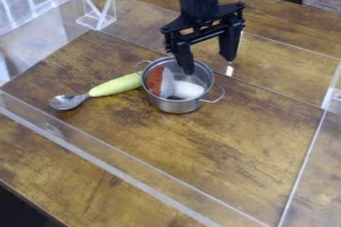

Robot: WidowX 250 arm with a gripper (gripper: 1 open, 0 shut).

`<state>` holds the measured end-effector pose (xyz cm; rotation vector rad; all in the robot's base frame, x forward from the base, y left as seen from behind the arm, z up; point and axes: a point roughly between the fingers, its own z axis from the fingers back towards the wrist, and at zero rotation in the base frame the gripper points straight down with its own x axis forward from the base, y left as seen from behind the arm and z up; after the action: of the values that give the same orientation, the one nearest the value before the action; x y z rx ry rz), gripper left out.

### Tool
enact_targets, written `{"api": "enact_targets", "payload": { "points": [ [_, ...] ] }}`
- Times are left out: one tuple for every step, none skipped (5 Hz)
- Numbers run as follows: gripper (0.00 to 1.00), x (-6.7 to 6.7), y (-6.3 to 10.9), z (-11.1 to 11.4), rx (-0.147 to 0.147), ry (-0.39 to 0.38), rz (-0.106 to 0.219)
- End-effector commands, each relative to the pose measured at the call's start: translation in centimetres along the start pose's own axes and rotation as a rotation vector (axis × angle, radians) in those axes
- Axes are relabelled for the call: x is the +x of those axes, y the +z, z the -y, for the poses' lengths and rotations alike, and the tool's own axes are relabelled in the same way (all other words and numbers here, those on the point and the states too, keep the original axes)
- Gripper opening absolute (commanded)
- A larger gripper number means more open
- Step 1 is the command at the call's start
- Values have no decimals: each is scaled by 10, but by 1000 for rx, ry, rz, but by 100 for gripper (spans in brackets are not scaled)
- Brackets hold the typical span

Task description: Put the mushroom in the silver pot

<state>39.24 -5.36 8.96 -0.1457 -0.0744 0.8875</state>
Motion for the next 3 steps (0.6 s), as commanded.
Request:
{"api": "enact_targets", "payload": {
  "points": [
    [100,-1,19,14,-37,-38,39],
    [100,-7,16,14,-23,-74,35],
    [0,-13,16,15,-12,-113,30]
  ]
}}
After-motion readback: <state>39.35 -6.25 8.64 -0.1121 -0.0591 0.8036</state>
